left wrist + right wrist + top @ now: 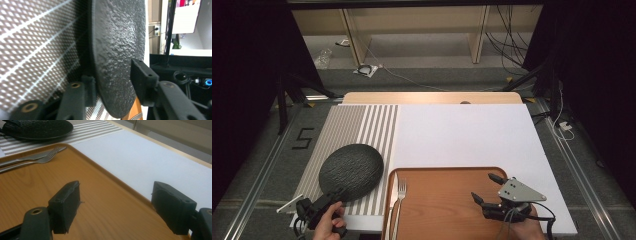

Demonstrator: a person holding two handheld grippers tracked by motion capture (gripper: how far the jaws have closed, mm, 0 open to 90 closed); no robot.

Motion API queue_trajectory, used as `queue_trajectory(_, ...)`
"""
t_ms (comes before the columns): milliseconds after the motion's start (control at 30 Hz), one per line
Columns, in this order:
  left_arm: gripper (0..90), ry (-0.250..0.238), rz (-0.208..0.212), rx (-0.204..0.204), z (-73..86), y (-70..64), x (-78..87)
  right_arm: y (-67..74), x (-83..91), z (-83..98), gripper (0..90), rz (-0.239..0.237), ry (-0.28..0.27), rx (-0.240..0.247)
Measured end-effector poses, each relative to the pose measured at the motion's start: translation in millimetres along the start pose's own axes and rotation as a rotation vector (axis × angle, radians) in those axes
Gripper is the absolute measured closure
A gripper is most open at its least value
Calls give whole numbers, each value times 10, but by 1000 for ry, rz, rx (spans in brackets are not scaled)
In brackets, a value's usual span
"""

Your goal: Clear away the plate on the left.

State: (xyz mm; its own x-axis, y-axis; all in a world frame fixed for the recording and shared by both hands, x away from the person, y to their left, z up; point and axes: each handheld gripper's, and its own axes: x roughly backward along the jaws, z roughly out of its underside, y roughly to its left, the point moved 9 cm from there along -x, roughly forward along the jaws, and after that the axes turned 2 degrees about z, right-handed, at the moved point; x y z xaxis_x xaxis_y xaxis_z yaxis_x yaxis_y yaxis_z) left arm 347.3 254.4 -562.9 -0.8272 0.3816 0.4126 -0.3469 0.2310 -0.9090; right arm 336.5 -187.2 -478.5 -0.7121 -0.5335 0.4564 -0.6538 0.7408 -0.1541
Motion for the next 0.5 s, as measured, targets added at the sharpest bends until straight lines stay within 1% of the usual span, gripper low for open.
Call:
queue_trajectory(67,633,-9,-2,0,-10,9,-8,0,-2,1,241,0,1,1)
queue_trajectory(133,670,-12,-7,10,-18,30,-7,1,-3,1,241,0,1,1)
queue_trajectory(233,753,-18,-11,27,-27,57,-1,1,-3,1,242,0,2,2)
queue_trajectory(300,798,-32,10,29,-44,46,9,0,-3,2,242,0,2,2)
queue_trajectory(400,824,-48,27,20,-63,16,24,0,-3,3,242,0,2,3)
queue_trajectory(500,838,-43,46,50,-67,23,28,1,-1,3,242,0,2,5)
